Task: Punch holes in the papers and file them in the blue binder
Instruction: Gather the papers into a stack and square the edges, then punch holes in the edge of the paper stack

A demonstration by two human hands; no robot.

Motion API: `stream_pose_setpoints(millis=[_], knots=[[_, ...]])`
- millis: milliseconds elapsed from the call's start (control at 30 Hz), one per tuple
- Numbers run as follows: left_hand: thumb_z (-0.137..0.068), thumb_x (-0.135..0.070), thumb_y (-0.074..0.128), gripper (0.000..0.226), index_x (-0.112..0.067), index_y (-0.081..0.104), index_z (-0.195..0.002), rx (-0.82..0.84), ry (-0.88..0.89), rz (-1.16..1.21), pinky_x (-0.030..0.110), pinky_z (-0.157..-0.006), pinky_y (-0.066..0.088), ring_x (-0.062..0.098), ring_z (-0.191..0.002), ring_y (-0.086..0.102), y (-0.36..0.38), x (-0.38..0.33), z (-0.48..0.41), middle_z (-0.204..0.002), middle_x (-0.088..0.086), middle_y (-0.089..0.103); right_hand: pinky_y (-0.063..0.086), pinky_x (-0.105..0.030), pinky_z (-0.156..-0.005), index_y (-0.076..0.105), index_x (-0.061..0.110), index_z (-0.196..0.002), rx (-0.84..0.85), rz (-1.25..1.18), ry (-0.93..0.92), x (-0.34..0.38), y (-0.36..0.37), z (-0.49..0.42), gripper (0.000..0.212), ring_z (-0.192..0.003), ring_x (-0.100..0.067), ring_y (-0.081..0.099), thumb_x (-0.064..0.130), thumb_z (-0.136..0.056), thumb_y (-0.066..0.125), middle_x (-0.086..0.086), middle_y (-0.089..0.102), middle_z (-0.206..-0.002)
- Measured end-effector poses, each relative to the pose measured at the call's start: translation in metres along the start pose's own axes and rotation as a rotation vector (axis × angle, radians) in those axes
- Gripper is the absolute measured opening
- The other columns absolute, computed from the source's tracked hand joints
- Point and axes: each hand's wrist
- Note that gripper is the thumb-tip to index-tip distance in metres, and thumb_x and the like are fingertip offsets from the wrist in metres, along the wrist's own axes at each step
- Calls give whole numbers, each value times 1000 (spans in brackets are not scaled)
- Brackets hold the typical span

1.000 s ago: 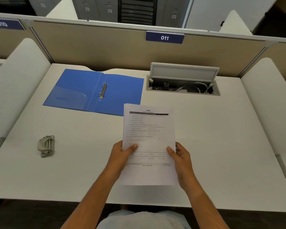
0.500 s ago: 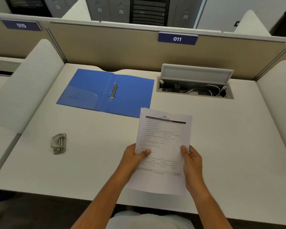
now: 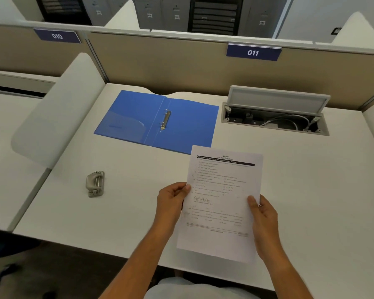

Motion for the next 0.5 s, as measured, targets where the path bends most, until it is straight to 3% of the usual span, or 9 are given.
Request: stream_pose_setpoints(millis=[167, 300, 367, 433, 500], knots=[[-103, -22, 69, 17, -14, 80, -112, 52, -31, -5, 47, -85, 67, 30, -97, 81, -14, -3, -1, -105, 4, 84, 65, -30, -83, 76, 17, -125, 20, 49, 5, -2, 3, -6, 24, -105, -20, 80, 26, -109, 61, 2, 83, -116], [-99, -26, 74, 23, -14, 78, -119, 115, -68, -85, 45, -83, 68, 28, -94, 82, -46, -10, -10, -110, 4, 83, 58, -37, -91, 79, 22, -113, 15, 90, -8, -5, 11, -11, 18, -99, -15, 79, 28, -107, 63, 8, 84, -107], [-96, -29, 79, 27, -19, 77, -121, -36, -35, -115, 44, -85, 67, 22, -98, 80, -83, -10, -28, -115, 4, 81, 57, -38, -89, 78, 19, -114, 14, 96, -10, -6, 14, -14, 20, -101, -20, 77, 30, -107, 64, 11, 84, -103], [-93, -32, 81, 36, -20, 74, -126, -303, 22, -215, 39, -92, 64, 17, -108, 74, -137, -8, -50, -122, 0, 77, 60, -36, -82, 77, 14, -120, 17, 90, -16, -8, 16, -16, 26, -100, -22, 76, 32, -106, 64, 11, 84, -102], [-92, -36, 80, 46, -17, 69, -133, -567, 23, -388, 40, -101, 56, 22, -120, 66, -195, -5, -68, -130, 3, 69, 65, -25, -72, 76, 13, -122, 28, 57, -2, -10, 18, -17, 27, -95, -19, 78, 31, -106, 64, 12, 84, -101]])
Point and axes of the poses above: each hand's wrist, its own z-axis away from the middle knuckle, its own y-axis out of the palm, x = y × z
